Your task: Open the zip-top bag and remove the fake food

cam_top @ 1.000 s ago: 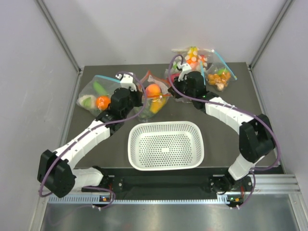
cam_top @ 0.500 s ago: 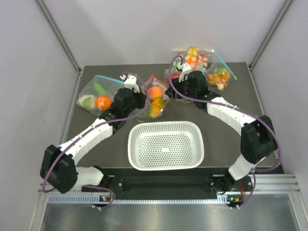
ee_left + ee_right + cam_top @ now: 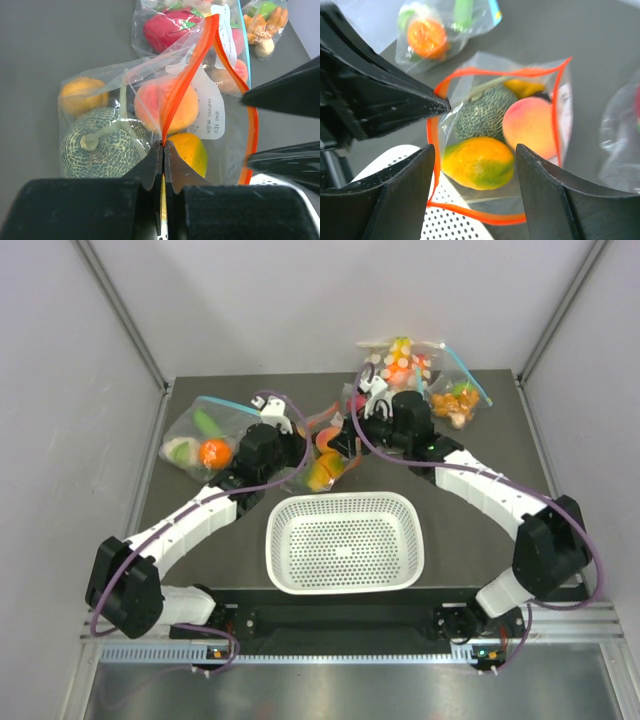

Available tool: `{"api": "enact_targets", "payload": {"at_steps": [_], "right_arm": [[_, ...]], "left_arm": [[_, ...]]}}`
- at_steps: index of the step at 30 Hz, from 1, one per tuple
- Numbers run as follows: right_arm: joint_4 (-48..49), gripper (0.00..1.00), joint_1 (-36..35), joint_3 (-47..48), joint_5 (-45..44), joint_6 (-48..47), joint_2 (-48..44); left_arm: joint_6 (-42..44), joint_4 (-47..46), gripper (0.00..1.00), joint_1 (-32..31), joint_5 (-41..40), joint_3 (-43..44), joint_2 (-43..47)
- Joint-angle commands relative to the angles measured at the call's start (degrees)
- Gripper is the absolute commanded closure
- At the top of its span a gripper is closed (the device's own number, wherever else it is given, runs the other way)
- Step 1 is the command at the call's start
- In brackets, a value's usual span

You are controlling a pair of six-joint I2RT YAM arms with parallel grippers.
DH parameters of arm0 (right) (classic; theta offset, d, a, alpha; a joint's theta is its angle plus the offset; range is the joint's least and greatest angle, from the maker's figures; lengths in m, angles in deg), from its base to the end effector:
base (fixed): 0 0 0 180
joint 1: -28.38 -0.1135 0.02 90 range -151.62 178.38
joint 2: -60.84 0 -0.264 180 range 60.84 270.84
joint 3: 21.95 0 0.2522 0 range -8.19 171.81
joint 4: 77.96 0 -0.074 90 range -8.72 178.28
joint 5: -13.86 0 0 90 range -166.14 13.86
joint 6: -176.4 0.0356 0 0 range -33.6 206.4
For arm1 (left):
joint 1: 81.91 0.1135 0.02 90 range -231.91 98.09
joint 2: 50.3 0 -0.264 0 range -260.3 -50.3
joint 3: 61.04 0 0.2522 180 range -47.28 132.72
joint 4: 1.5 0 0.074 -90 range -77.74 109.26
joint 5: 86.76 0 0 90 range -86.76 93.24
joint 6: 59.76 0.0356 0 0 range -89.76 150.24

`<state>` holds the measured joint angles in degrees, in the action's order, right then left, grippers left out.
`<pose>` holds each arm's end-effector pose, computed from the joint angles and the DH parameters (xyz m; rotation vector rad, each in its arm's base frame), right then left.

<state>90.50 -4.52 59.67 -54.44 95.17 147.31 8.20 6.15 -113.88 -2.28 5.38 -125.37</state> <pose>0.2932 0.2054 0.3255 -0.6653 1.8056 0.8481 0.2617 -0.1593 0.2999 0.0956 1.8898 -0.5623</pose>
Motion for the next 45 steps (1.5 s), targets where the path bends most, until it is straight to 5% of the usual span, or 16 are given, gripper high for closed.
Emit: {"api": "enact_targets", "payload": {"at_steps": [1,14,26,38,45], "right_arm": [[2.7,0.34,-0.5,-0.8,5.7,2.6,4.9],[1.0,0.32,-0.7,1.1,6.8,4.8,13.6],[-7.2,0.13,-1.0,0.9,10.2,-3.2,15.6],[-4.0,0.09,-1.1,3.7,12.0,-1.3,21.2],[3.9,0.08,-1.1,2.5,13.9,0.8,22.1]], "left_arm": [[-0.9,-3.5,1.00,0.1,0.6,-0.9,1.0],[-1.2,-3.4,1.00,0.2,2.5,-1.5,1.2],[-0.3,-4.5,1.00,0.1,1.5,-4.1,-4.6],[-1.1,1.4,1.00,0.1,-1.0,-1.6,-14.5],[-1.0,-2.7,1.00,0.2,0.1,-2.9,-18.8]]}}
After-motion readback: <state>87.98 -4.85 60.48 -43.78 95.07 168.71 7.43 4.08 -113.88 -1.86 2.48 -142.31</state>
